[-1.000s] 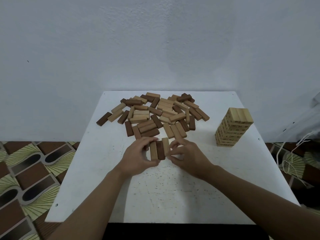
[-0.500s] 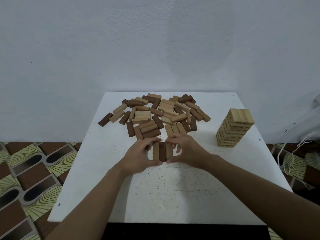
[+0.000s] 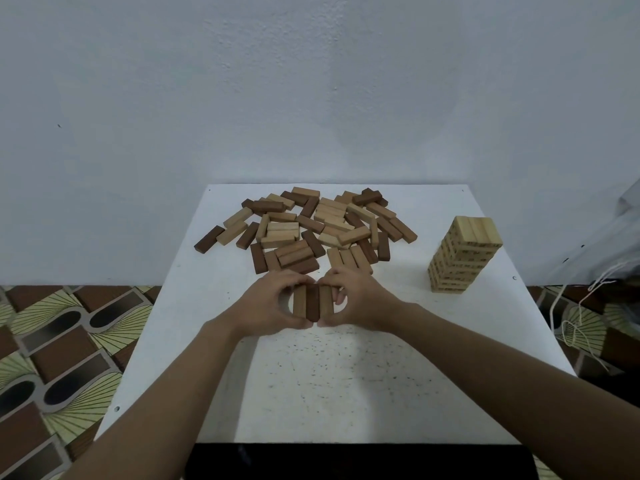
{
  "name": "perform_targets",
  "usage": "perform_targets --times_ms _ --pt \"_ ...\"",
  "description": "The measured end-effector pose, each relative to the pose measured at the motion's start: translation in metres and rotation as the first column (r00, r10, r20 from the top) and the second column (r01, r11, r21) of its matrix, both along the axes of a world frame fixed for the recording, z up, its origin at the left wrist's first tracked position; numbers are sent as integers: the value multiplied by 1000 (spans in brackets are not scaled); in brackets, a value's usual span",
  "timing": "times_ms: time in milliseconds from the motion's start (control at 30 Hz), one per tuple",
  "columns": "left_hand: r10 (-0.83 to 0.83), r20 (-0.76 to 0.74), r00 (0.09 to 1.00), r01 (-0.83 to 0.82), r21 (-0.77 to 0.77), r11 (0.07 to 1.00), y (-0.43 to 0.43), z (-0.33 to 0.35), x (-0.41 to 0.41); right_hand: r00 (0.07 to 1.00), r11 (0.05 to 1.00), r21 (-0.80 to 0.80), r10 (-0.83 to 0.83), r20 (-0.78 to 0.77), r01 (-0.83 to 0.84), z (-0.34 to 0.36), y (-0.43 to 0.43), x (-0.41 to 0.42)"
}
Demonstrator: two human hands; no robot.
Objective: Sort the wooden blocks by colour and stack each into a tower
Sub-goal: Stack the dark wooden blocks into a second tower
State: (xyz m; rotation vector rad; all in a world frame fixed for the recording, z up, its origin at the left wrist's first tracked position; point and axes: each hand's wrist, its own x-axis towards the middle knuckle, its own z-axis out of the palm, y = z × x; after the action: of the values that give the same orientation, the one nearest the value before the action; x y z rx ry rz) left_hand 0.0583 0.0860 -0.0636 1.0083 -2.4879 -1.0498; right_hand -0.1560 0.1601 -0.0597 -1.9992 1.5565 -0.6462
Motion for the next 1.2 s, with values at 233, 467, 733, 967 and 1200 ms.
perform_targets --times_ms 233,467,733,967,1200 --pt "20 80 997 -21 15 1000 -31 8 21 999 1000 14 25 37 -26 8 -26 27" --pt "51 107 993 -53 14 999 -42 12 41 1000 1000 5 25 -18 -25 -2 -43 48" --pt "84 127 988 -85 6 996 -41 15 67 997 1000 -2 -19 -73 19 -11 -38 71" --pt "56 180 982 -54 -17 998 -38 19 71 995 998 -35 -54 -87 51 -14 -32 79" --pt "33 205 978 -28 -27 999 -31 29 64 1000 1000 -14 -9 9 10 -3 -24 71"
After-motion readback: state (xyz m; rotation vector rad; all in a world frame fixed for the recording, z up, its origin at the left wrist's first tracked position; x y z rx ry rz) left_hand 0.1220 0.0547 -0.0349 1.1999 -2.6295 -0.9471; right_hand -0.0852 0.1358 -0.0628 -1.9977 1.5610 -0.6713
